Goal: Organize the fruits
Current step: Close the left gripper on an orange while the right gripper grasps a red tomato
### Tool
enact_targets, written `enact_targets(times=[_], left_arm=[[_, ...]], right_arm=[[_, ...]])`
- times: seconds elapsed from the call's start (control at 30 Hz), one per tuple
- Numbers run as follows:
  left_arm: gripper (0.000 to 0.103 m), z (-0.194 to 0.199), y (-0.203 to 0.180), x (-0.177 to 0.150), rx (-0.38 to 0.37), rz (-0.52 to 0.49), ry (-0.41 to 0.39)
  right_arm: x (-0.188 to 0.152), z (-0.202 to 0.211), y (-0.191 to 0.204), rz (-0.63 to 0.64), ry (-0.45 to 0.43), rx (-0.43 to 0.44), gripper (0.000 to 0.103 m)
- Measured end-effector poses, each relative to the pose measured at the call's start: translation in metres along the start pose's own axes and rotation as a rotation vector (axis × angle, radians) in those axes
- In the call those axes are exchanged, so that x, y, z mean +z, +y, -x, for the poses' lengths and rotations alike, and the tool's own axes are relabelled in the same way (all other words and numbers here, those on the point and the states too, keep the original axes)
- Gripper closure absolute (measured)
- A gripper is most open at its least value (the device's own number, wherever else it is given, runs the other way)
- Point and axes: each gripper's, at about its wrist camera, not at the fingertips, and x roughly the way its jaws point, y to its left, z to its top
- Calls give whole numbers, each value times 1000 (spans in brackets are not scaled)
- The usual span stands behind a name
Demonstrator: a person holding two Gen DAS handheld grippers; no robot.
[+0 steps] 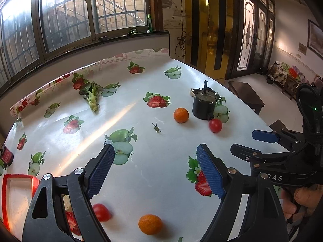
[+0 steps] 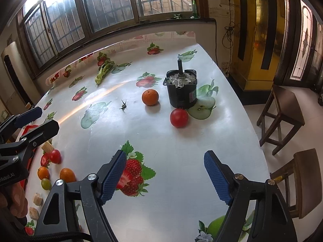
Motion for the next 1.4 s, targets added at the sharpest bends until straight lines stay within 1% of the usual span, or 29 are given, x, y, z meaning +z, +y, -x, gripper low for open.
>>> enact_targets(times=[0.03,0.13,0.2,0.23,0.27,0.3,0.37,0.4,0.43,0.5,0.57,0.63,0.7,0.77,0.9,1.0,1.07,1.1,1.17,1.23,1.3,1.33,1.4], left_arm=[[20,-4,-2,4,-9,7,-10],[20,-24,-5,13,-21,-2,2],[20,-39,-8,17,-33,-9,35],[20,-45,-9,21,-45,-6,30],[20,-51,-11,23,-54,-4,34],[20,-58,-12,25,-62,-6,47],[20,-69,-14,31,-88,5,52],[20,-74,-16,34,-89,0,45],[20,-80,-17,36,-90,-4,51],[20,-90,-18,40,-101,-2,56],[20,-102,-17,42,-107,1,77],[20,-114,-15,43,-105,1,99],[20,-124,-13,44,-110,9,112],[20,-132,-12,43,-120,17,127],[20,-148,-15,42,-125,9,159],[25,-157,-17,41,-127,4,177],[33,-164,-18,40,-123,0,191],[40,-168,-19,39,-122,0,202],[47,-174,-18,38,-158,10,215],[61,-173,-22,38,-180,2,209],[71,-171,-28,38,-186,-20,204],[71,-170,-31,37,-174,-33,203],[71,-168,-31,35,-176,-38,202]], right_arm=[[3,-5,-2,-8,2,-4,30],[14,-21,-7,-28,20,-12,35],[21,-32,-9,-40,26,-19,38],[25,-38,-9,-42,29,-22,41],[28,-43,-10,-41,26,-26,42],[32,-45,-11,-29,-11,-38,42],[36,-53,-14,-24,-11,-54,45],[38,-58,-16,-34,-4,-48,49],[38,-62,-18,-28,10,-60,51],[40,-68,-21,-23,18,-70,54],[41,-75,-21,-35,35,-51,55],[41,-81,-22,-32,46,-45,61],[41,-85,-22,-27,58,-31,63],[41,-85,-21,-23,58,-12,69],[38,-79,-22,-38,56,10,71],[34,-65,-23,-46,41,26,71],[31,-56,-22,-56,31,45,71],[28,-53,-22,-60,30,50,71],[25,-48,-24,-74,33,67,71],[21,-45,-25,-93,36,78,71],[19,-42,-25,-100,32,78,71],[18,-41,-25,-102,31,78,71],[16,-39,-25,-103,29,77,71]])
